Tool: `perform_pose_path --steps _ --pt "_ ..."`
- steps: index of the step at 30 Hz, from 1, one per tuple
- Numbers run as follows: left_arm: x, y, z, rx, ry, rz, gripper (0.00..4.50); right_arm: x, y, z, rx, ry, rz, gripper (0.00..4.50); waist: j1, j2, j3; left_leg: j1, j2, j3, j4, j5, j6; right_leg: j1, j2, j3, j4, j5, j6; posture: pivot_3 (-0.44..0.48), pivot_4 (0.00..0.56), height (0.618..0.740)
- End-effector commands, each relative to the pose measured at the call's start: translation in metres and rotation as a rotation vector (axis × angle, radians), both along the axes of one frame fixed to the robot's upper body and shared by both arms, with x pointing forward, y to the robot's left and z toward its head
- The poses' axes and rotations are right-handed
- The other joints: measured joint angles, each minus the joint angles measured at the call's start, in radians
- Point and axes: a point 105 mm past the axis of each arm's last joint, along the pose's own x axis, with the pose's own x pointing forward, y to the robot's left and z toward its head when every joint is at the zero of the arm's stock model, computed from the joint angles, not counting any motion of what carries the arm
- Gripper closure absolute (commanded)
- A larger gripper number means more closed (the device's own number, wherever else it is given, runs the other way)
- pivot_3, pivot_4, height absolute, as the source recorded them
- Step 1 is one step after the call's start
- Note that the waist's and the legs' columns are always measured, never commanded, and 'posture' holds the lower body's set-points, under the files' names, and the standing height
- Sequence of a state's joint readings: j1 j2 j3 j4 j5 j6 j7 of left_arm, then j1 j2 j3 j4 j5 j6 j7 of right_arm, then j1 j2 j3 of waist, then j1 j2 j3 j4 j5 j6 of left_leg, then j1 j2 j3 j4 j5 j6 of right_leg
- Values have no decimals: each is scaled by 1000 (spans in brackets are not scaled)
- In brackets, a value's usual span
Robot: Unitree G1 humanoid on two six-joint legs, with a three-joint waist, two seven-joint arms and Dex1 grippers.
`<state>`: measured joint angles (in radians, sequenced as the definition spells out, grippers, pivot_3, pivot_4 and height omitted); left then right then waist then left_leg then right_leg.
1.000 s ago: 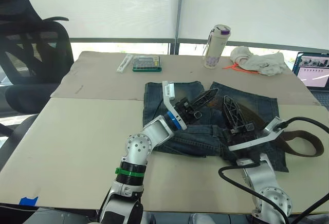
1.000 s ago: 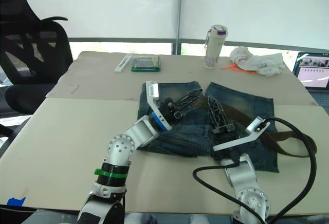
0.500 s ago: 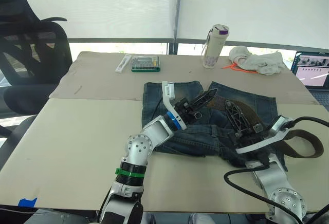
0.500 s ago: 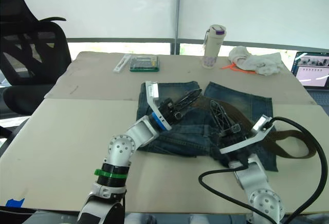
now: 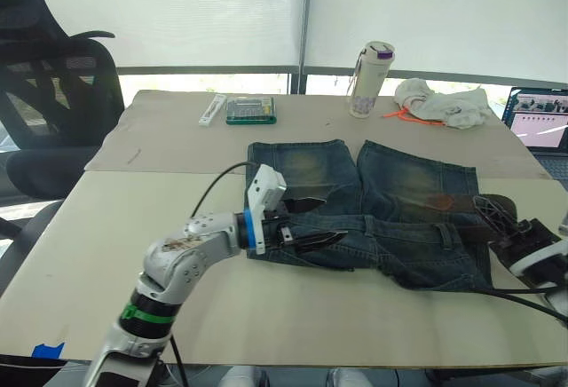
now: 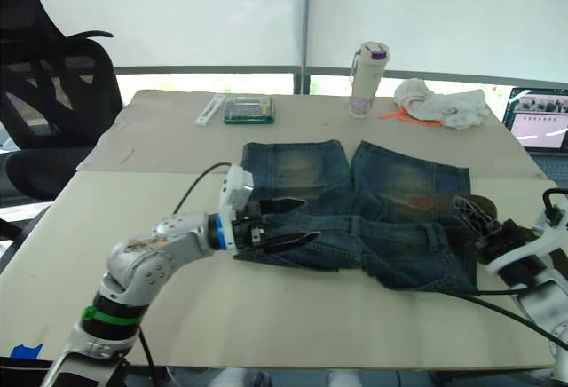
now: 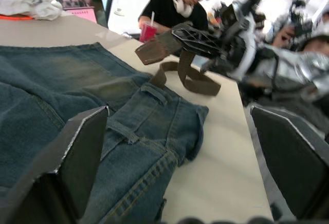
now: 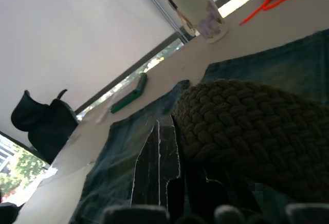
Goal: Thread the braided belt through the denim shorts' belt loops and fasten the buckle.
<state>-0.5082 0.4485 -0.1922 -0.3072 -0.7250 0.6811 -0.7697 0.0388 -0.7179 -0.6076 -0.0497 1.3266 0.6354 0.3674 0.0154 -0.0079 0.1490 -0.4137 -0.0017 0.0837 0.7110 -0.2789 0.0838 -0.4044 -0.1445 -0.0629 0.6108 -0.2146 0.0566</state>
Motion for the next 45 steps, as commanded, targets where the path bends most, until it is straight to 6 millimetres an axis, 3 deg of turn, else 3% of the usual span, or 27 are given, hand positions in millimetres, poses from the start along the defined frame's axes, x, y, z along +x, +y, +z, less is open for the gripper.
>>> perform_pose_path --steps 1,4,7,13,20,27,32,45 --pt "-8 14 4 115 -175 -70 6 -6 -17 3 -46 17 -28 4500 0 0 0 0 0 0 0 0 0 0 0 0 0 0 0 0 150 737" --pt "3 36 0 248 -259 -74 6 -9 -33 -4 -62 61 -73 4500 0 2 0 0 0 1 0 0 0 0 0 0 0 0 0 0 150 737" --pt "17 43 32 149 -279 -41 6 -12 -44 -9 -74 93 -89 4500 9 2 1 0 0 1 0 0 1 0 0 0 0 0 0 0 150 737" --pt "11 32 54 132 -369 -109 6 -12 -57 -17 -106 127 -112 4500 7 3 1 0 0 2 1 0 0 0 -1 1 -1 -1 2 0 150 737" --pt "8 21 57 187 -445 -141 6 -14 -69 -22 -139 160 -122 4500 1 3 1 0 0 2 1 2 -3 0 -1 1 0 -1 2 0 150 737" --pt "2 15 48 246 -486 -221 6 -6 -58 -25 -139 162 -57 4500 -1 3 1 0 0 2 1 2 -3 0 -1 1 0 -1 2 0 150 737" --pt "-3 9 43 256 -500 -265 6 -2 -54 -38 -159 191 -39 4500 0 3 1 0 0 2 1 2 -3 0 -1 1 0 -1 2 0 150 737" --pt "-8 3 40 262 -500 -285 6 14 -13 -63 -93 168 84 4500 -3 3 1 0 0 2 1 3 -6 0 -1 1 0 -1 2 0 150 737"
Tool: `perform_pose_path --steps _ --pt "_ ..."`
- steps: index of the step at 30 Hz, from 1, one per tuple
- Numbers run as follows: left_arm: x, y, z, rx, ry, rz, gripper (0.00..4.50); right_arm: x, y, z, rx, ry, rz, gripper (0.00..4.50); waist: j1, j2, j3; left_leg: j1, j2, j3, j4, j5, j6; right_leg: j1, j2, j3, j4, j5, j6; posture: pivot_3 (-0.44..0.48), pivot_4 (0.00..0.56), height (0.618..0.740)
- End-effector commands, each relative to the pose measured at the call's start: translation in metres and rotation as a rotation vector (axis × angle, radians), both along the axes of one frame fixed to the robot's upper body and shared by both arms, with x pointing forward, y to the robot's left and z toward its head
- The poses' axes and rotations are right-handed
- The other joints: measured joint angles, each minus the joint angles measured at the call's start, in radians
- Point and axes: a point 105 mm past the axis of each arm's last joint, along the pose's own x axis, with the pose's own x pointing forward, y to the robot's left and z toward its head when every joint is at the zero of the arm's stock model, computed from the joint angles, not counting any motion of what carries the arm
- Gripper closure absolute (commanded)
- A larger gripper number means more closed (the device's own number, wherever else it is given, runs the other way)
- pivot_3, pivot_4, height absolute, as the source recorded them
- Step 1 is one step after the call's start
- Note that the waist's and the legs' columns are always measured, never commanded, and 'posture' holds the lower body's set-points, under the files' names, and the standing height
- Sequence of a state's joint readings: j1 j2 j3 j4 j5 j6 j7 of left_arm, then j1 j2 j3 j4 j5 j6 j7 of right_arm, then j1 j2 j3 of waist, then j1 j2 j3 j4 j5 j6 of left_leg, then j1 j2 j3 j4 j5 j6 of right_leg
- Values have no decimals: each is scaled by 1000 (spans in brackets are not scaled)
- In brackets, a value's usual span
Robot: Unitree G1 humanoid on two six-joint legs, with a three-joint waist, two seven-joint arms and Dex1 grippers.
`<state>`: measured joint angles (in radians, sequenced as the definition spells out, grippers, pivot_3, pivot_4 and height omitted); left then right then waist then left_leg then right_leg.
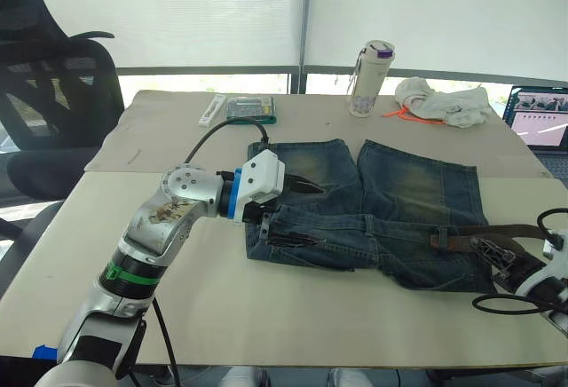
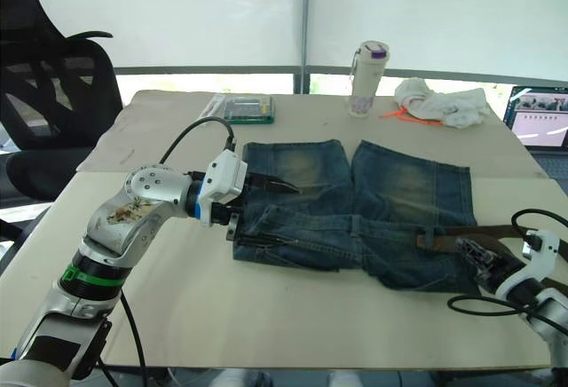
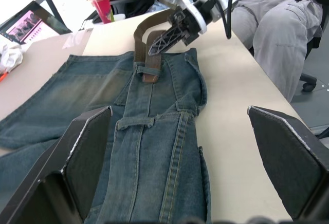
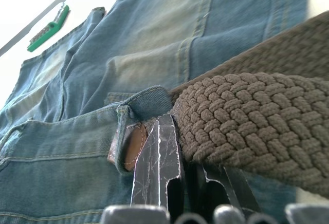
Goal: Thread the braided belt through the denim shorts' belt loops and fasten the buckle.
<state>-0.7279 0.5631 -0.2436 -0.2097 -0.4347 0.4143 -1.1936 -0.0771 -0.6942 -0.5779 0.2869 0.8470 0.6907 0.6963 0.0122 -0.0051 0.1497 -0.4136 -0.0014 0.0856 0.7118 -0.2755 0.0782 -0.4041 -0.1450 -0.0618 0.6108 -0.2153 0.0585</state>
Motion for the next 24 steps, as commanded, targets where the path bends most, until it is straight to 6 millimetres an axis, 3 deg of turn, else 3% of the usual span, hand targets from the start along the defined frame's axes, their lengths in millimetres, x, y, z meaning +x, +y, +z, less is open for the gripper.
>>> perform_pose_path --steps 1,7,14,17,20,24 --pt "-7 -5 8 -9 -45 -32 6 11 15 11 47 -67 43 4500 0 0 0 0 0 0 0 0 0 0 0 0 0 0 0 0 150 737" --pt "-9 -8 10 -21 -36 -39 6 21 35 17 109 -128 99 4500 -1 0 0 0 0 0 0 0 -1 0 0 0 0 0 0 0 150 737" --pt "-9 -20 12 -125 49 -11 6 17 58 21 233 -145 200 4500 -4 0 0 1 0 0 0 1 -1 0 0 0 1 0 0 0 150 737" --pt "1 -28 10 -246 202 19 6 17 61 25 327 -156 208 4500 -3 0 0 2 0 0 0 1 -1 1 0 1 1 0 0 0 150 737" --pt "16 -37 1 -361 374 71 6 15 62 31 410 -187 224 4500 -3 0 0 2 0 0 0 1 -1 1 0 1 1 0 0 0 150 737" --pt "28 -55 -28 -399 528 119 6 11 62 42 507 -239 249 4500 -1 0 0 2 0 0 0 -1 1 1 0 1 1 0 0 0 150 737"
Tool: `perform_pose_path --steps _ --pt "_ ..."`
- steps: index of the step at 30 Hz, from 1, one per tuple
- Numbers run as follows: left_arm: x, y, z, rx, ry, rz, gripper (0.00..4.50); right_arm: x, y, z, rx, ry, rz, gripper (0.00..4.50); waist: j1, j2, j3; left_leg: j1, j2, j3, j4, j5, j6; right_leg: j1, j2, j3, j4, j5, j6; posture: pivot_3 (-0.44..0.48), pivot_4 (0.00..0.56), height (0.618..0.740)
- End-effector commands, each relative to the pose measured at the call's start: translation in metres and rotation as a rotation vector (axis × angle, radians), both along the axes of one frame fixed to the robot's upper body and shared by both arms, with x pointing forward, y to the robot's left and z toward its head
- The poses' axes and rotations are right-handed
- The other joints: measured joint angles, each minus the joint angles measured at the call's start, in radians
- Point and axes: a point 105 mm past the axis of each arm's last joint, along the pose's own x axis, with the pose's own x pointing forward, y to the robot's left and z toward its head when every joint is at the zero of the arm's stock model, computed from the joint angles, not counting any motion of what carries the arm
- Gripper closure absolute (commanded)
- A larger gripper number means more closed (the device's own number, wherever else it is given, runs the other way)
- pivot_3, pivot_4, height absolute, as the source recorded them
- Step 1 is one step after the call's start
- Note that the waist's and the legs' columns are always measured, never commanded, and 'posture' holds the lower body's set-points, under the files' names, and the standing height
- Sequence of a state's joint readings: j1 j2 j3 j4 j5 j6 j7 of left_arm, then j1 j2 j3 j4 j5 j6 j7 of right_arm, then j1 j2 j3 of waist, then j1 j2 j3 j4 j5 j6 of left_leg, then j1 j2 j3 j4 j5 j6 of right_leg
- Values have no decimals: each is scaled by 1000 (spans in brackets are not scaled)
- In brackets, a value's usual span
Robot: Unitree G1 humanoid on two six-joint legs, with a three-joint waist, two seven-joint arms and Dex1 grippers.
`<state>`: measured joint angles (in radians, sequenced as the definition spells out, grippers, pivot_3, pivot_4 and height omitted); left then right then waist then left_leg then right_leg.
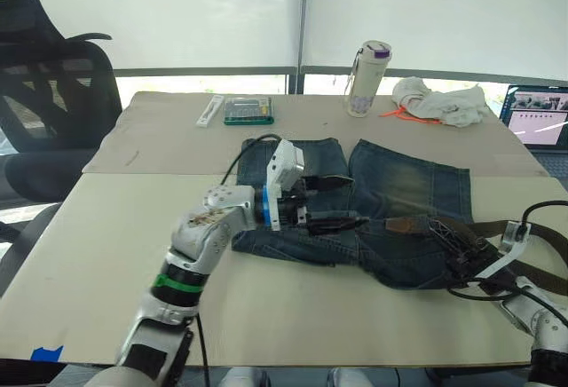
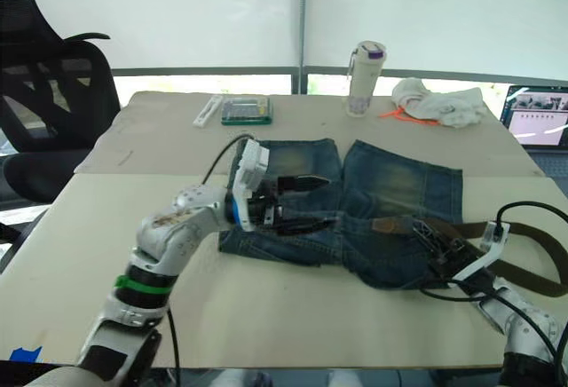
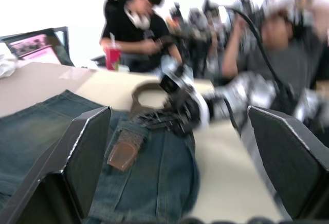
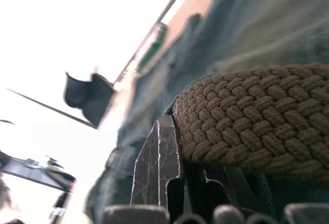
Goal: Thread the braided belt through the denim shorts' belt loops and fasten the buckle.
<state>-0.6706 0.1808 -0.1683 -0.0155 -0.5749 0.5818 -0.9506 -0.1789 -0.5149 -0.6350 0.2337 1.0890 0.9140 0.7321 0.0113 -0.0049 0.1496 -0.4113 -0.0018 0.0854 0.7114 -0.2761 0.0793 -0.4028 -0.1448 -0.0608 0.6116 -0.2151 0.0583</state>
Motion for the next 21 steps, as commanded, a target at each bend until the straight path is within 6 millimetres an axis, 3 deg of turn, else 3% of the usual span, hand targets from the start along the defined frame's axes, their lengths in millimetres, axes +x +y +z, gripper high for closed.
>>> perform_pose_path --steps 1,4,9,14,21 --pt "6 -12 -20 -4 83 18 6 -3 -1 26 96 -107 25 4500 -1 0 0 0 0 0 0 -2 3 0 0 0 0 0 0 0 150 737" --pt "6 -26 -31 -19 141 9 6 -3 7 40 121 -152 59 4500 0 0 0 -1 0 0 0 -1 2 -1 0 0 0 0 0 0 150 737" --pt "8 -37 -20 -144 258 1 6 -7 28 57 125 -211 136 4500 0 0 0 -1 0 0 0 -4 7 -1 -1 0 0 0 0 0 150 737" --pt "3 -44 -18 -161 286 -22 6 -9 56 74 125 -271 221 4500 -1 0 0 -1 0 0 0 -4 6 -2 -1 0 0 0 0 0 150 737" --pt "4 -41 -15 -171 276 1 6 -11 73 76 103 -278 275 4500 1 0 0 -2 0 0 0 -4 7 -1 -1 0 0 0 0 0 150 737"
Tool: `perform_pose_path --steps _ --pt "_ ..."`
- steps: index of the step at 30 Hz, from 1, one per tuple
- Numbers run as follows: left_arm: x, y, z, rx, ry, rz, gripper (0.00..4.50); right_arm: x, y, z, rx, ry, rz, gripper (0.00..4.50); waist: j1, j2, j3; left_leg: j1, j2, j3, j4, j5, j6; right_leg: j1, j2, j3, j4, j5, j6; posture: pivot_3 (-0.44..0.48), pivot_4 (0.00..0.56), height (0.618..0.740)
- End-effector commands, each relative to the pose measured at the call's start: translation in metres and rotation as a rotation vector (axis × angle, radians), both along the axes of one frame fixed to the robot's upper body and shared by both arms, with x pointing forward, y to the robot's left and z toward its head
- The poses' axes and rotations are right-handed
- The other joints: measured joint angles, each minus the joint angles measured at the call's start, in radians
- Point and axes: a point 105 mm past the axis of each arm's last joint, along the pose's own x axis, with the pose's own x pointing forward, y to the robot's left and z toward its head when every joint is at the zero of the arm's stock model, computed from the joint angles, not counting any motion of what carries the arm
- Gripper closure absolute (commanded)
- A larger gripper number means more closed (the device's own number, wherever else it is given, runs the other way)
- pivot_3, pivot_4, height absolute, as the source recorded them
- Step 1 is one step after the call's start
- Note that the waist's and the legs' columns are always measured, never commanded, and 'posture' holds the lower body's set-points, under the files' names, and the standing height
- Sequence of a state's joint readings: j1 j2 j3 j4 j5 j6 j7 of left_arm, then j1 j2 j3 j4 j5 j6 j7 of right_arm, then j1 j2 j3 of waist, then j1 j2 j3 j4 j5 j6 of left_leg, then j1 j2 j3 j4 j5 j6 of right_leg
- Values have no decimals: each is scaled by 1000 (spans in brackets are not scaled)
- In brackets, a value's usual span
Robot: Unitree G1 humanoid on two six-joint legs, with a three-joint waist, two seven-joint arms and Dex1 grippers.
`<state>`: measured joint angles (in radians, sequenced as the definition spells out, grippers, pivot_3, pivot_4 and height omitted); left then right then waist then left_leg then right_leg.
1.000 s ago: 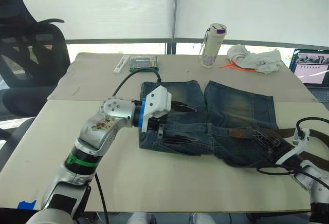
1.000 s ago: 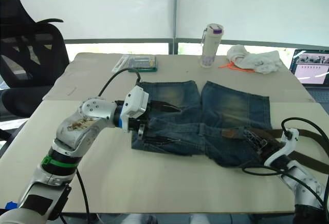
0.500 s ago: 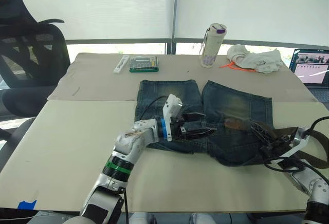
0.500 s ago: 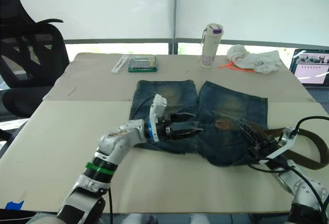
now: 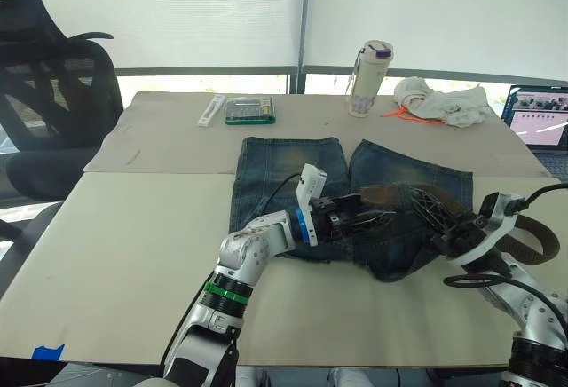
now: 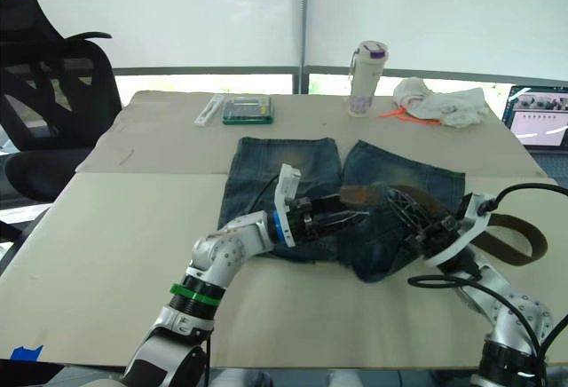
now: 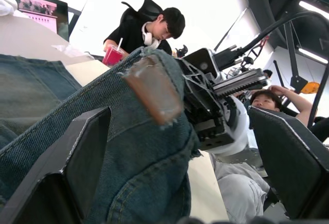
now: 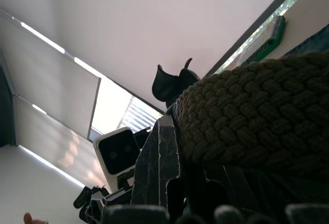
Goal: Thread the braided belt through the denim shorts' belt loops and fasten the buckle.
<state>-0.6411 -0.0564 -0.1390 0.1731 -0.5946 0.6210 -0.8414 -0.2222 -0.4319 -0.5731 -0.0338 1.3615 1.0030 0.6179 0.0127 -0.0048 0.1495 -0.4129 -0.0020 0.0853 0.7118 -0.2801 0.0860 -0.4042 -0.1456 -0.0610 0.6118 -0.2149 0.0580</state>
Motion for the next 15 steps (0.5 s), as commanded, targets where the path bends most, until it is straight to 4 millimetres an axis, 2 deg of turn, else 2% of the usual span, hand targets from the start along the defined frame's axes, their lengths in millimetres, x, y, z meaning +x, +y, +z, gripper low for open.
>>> perform_pose_path --steps 1,8,15 --pt "-2 0 14 -44 -33 2 6 -5 6 14 1 -69 29 4500 0 0 0 0 0 0 0 0 0 0 0 0 0 0 0 0 150 737" --pt "1 2 17 -50 -36 20 6 -4 3 9 -15 -61 19 4500 -1 0 0 0 0 0 0 0 0 0 0 0 0 0 0 0 150 737" --pt "2 0 18 -56 -36 23 2183 -4 0 7 -31 -62 1 4500 -1 0 0 0 0 0 0 0 0 0 0 0 0 0 0 0 150 737"
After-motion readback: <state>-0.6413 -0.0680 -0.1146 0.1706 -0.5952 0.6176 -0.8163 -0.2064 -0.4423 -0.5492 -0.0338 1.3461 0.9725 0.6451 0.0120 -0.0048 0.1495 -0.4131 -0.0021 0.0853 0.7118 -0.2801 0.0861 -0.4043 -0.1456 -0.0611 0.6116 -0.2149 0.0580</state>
